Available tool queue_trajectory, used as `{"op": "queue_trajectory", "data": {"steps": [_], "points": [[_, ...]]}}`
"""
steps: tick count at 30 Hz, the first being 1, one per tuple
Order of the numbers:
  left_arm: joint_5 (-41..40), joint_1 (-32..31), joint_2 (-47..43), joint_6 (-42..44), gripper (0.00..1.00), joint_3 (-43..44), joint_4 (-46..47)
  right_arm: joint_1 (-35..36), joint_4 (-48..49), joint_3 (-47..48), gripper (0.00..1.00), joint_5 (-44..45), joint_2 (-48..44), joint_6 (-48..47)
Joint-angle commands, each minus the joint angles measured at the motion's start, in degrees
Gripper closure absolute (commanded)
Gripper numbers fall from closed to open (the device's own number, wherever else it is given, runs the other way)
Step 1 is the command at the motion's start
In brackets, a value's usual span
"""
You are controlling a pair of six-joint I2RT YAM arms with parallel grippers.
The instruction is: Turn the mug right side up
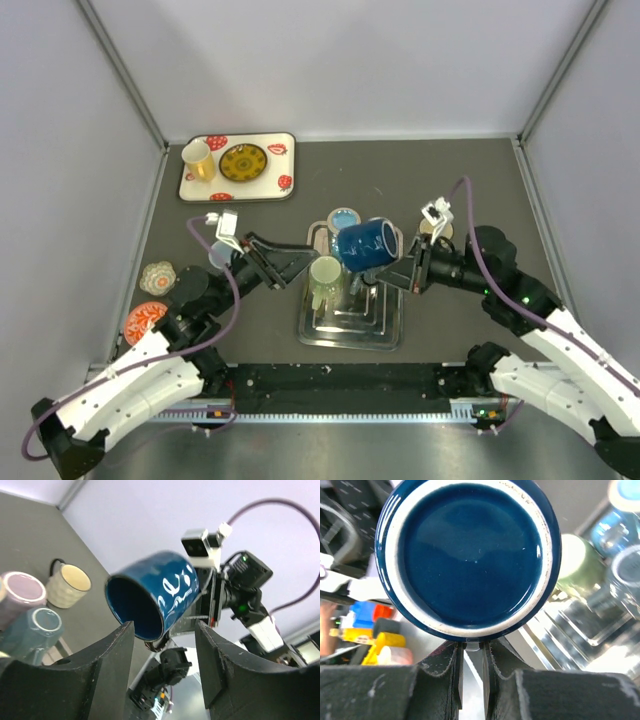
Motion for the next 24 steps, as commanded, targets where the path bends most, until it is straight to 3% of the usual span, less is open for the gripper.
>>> {"op": "queue_trajectory", "data": {"steps": [1,4,15,24], "points": [[-8.24,0.57,-5.24,4.91,0.43,0.92,-7.95,-0.13,-13.95,1.74,1.00,6.39,-5.93,-8.15],[-13.43,0.57,-5.95,6.49,0.42,2.23,-13.58,0.22,-20.46,-0.02,1.00,10.69,-6.55,-9.20],[-23.99,0.57,-6.04,7.82,0.44,5.84,-30.29,6.10,-27.78,-3.02,1.00,26.78,-1.38,-9.20],[-26.19,0.65,-9.20,7.82,0.44,4.79,-34.42,10.85,-26.21,-4.16,1.00,28.90,5.48,-8.50]]}}
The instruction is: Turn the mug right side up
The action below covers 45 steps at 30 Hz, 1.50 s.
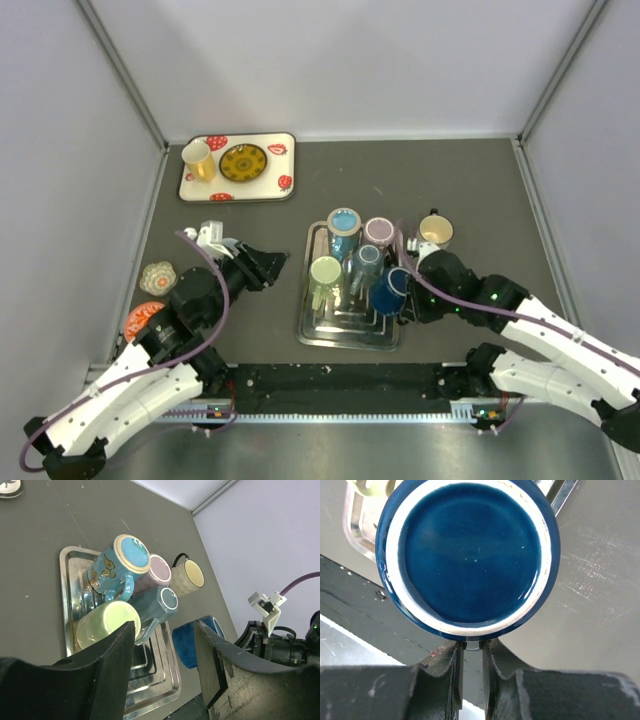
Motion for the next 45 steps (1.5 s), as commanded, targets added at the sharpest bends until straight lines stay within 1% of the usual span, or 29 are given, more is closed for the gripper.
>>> {"op": "queue_trajectory", "data": {"steps": [1,5,12,20,24,28,29,30,31,33,34,35,36,37,39,40,42,44,45], "points": [[-2.60,0.33,-1.77,1.35,0.44,1.42,-2.34,3.72,5.16,0.72,1.00,3.00,3.58,0.00],[-4.71,0.33,-2.74,2.14,0.42,2.12,-5.50,5.67,6.83,0.37,1.00,3.88,5.87,0.61],[-6.82,0.33,-3.53,2.76,0.40,2.57,-9.45,6.46,9.73,-0.60,1.00,4.76,10.44,0.97],[-9.11,0.24,-5.20,2.67,0.34,2.30,-12.45,7.25,12.37,-1.83,1.00,6.25,16.42,0.53],[-10.07,0.24,-5.55,2.84,0.31,2.48,-13.24,8.83,13.95,-1.83,1.00,6.87,18.62,0.79],[-11.13,0.24,-5.55,3.02,0.29,2.65,-14.82,10.41,13.34,-0.78,1.00,8.62,20.90,1.67],[-11.92,0.24,-5.47,2.93,0.28,2.83,-15.60,10.76,13.16,-0.69,0.98,8.80,21.08,1.84],[-12.18,0.33,-5.47,3.02,0.28,3.09,-16.13,11.03,12.81,-0.60,0.93,9.06,21.08,2.19],[-12.53,0.24,-5.47,3.37,0.27,3.27,-16.49,11.47,12.03,-0.25,0.79,9.50,20.91,2.37],[-13.24,0.24,-5.38,3.63,0.26,3.70,-17.37,11.82,11.23,-0.08,0.67,9.77,20.12,2.81],[-13.42,0.24,-5.38,3.81,0.25,3.79,-17.46,11.91,10.53,0.01,0.56,9.94,19.68,3.16],[-13.77,0.24,-5.47,3.81,0.24,3.97,-17.89,11.91,10.00,0.27,0.48,10.03,19.07,3.34],[-14.29,0.24,-5.38,3.90,0.24,4.15,-18.16,12.00,9.56,0.45,0.43,10.12,18.54,3.51],[-14.64,0.24,-5.29,3.99,0.23,4.23,-18.51,12.00,8.16,1.24,0.33,10.30,18.01,3.78],[-15.69,0.24,-4.94,3.99,0.22,4.85,-19.65,12.26,6.66,2.56,0.28,10.56,15.55,4.30],[-16.22,0.33,-4.24,4.16,0.21,5.29,-20.35,12.26,5.61,4.65,0.26,10.91,14.41,4.48],[-18.15,0.33,-2.75,4.34,0.17,6.69,-21.84,12.44,3.32,7.21,0.25,11.87,10.21,4.74],[-18.86,0.94,1.20,4.78,0.17,8.01,-24.22,12.44,2.09,11.34,0.25,13.02,7.30,4.83],[-18.69,1.55,4.87,4.52,0.17,9.41,-25.27,12.44,1.91,13.79,0.25,13.89,5.20,4.40]]}}
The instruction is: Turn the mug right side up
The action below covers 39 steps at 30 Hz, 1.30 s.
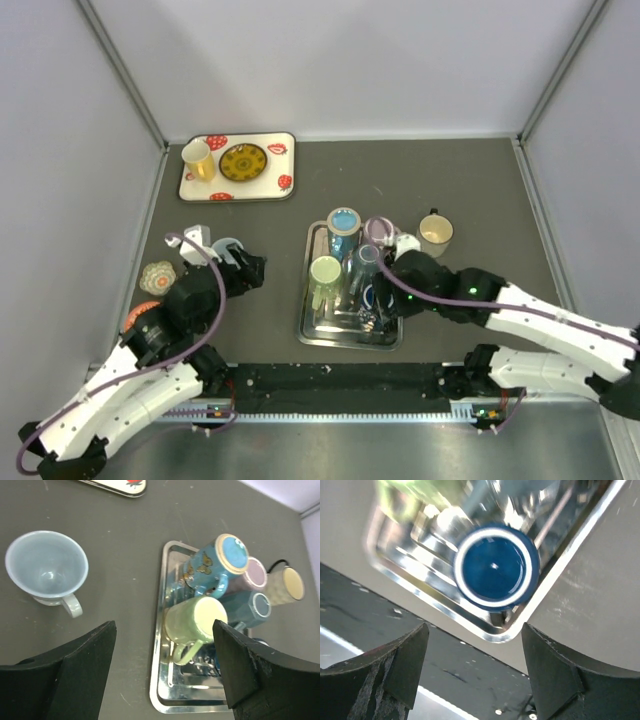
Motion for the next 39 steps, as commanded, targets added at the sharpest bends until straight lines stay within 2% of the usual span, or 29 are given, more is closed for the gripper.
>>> {"op": "queue_trajectory", "data": {"steps": [1,3,4,6,17,26,34,39], "points": [[-1.74,2.30,9.35,0.63,0.16,5.20,-5.49,0.70,-2.00,10.57,0.25,4.11,-8.31,0.09],[1.77,6.42,13.91,0.80,0.15,6.17,-6.12,0.70,-1.91,13.03,0.24,4.55,-9.37,-1.05],[5.97,7.91,15.16,0.88,0.15,5.91,-5.78,0.70,-2.00,13.57,0.24,4.72,-9.37,-1.58],[8.03,11.09,18.05,0.80,0.17,5.03,-5.42,0.70,-1.83,14.27,0.24,5.60,-9.20,-3.07],[7.50,18.47,28.97,0.71,0.26,3.36,-4.19,0.70,1.34,15.15,0.24,4.55,-8.49,-7.21],[6.28,20.50,34.24,-1.57,0.32,2.04,-1.21,0.70,2.92,13.92,0.24,3.93,-9.02,-7.65],[4.61,23.13,37.41,-1.93,0.48,2.83,1.52,0.70,3.18,12.52,0.24,4.11,-9.81,-7.65],[5.22,24.63,39.34,-0.70,0.51,2.31,2.84,0.70,3.18,11.72,0.24,4.46,-9.99,-7.82]]}}
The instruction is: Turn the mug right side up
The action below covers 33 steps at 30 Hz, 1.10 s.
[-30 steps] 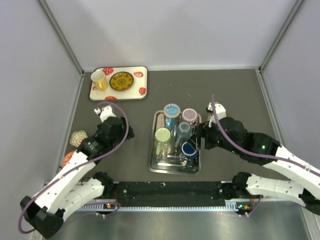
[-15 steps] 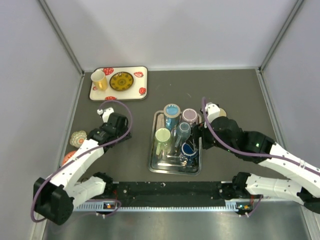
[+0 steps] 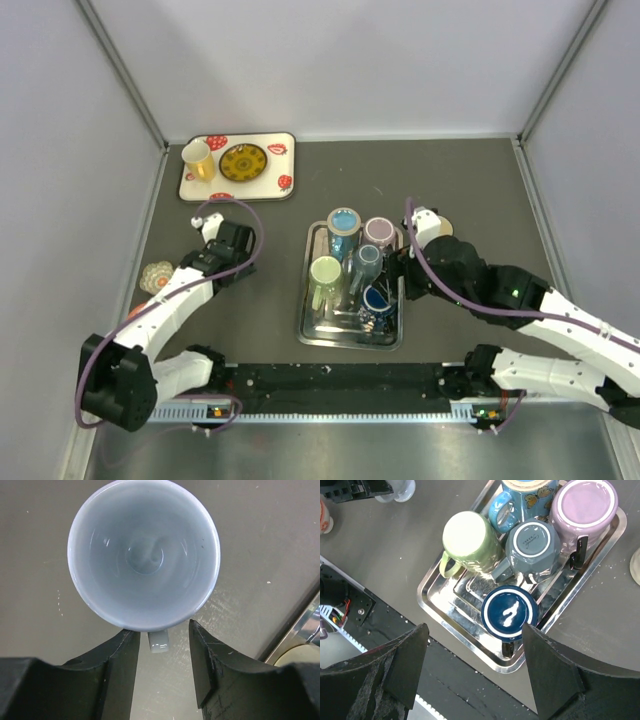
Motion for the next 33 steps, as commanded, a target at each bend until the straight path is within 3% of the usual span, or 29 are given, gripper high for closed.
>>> {"op": "queue_trajectory", "data": {"steps": [1,7,11,16,20,25,33], "points": [[-1.01,1.46,0.77,0.85,0.52,-0.12,3.36,0.57,1.72,-0.43,0.24,0.64,-0.85,-0.70],[-0.83,2.08,0.68,1.82,0.59,0.58,3.54,0.66,1.98,-1.31,0.24,0.46,-0.50,-0.43],[-0.92,2.17,0.50,2.35,0.80,0.76,3.37,0.66,2.42,-1.74,0.24,0.28,-0.32,-0.08],[-1.10,2.25,-0.11,2.87,0.98,0.23,2.93,0.66,2.51,-2.10,0.24,-0.07,-0.41,0.18],[1.18,2.25,-3.27,3.58,1.00,0.23,1.96,0.66,2.95,-2.10,0.24,-0.42,-0.41,0.62],[12.57,2.17,-14.51,4.80,1.00,2.86,0.99,0.66,9.70,-4.46,0.24,-4.44,-2.60,1.85],[37.91,2.17,-31.38,-5.98,1.00,1.29,21.45,0.57,37.55,-13.86,0.20,-21.92,-3.75,13.25]]}}
